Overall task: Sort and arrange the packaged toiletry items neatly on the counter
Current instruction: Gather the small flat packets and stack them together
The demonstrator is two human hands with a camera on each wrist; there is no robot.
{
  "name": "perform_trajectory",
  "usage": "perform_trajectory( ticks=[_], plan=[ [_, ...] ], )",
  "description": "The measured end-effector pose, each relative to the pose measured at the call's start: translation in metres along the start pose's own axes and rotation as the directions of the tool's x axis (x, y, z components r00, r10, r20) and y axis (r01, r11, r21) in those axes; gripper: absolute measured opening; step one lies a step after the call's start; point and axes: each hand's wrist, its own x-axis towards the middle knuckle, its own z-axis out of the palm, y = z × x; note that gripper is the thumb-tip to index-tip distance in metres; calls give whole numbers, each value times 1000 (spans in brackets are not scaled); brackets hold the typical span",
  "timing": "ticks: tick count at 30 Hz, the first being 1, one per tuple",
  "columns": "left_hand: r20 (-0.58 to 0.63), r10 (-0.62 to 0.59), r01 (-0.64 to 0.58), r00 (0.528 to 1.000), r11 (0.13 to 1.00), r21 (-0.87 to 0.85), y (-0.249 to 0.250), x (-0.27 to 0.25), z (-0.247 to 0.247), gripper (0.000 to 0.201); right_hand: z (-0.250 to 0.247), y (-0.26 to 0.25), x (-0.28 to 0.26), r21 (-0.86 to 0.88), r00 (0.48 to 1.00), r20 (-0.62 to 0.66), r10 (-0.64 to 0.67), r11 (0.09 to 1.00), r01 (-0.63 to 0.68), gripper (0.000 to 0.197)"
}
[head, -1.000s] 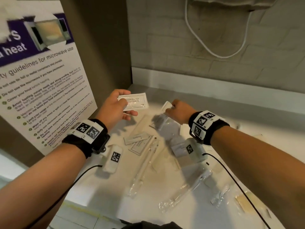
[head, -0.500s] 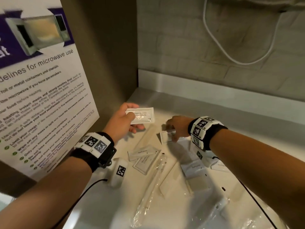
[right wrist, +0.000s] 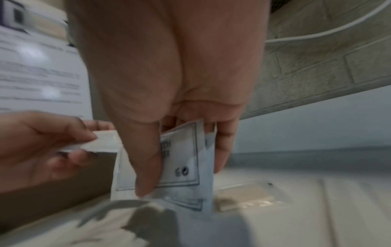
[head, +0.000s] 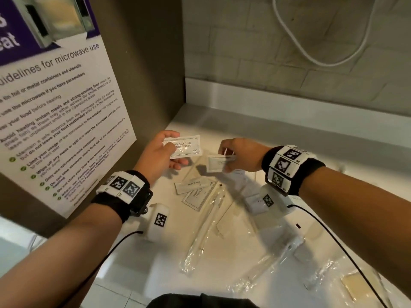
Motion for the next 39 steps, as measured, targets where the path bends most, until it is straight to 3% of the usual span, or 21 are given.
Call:
perform_trajectory(
  ticks=[5,9,12,15,19,25,27,31,35,39],
  plan=[
    [-56,-22,19,998,999,-49,-6,-13,-10,36,25,-41,-7,-17,960,234,-155,986,164,30],
    [-54,-33,30,998,998,-61,-6,-19,-15,35,38,-51,5,-129,974,142,-178,972,197,26],
    [-59,-23,19,998,998,-57,-5,-23,-19,35,30,-50,13,-211,988,73,-135,966,148,23],
    [-61,-19,16,998,999,-45,-4,-23,-21,35,24,-49,15,-255,987,115,-113,957,139,25],
    [-59,-18,16,998,999,-28,-2,-21,-19,35,27,-60,11,-185,919,365,-152,955,231,34],
    [-3,-37,37,999,999,8,-5,-18,-15,33,40,-59,11,-130,892,426,-149,966,223,65],
    [1,-44,44,999,999,14,-7,-17,-15,34,40,-58,9,-202,908,385,-164,945,256,61],
    [-10,-42,42,999,999,-11,-9,-19,-15,35,45,-55,5,-311,957,182,-227,910,275,46],
    [-17,-12,12,1000,999,-37,-6,-20,-13,36,43,-44,-6,-156,981,58,-182,969,189,24],
    [29,-29,30,999,998,-61,-2,-22,0,36,26,-33,-30,47,981,-65,-184,981,187,25]
  ],
)
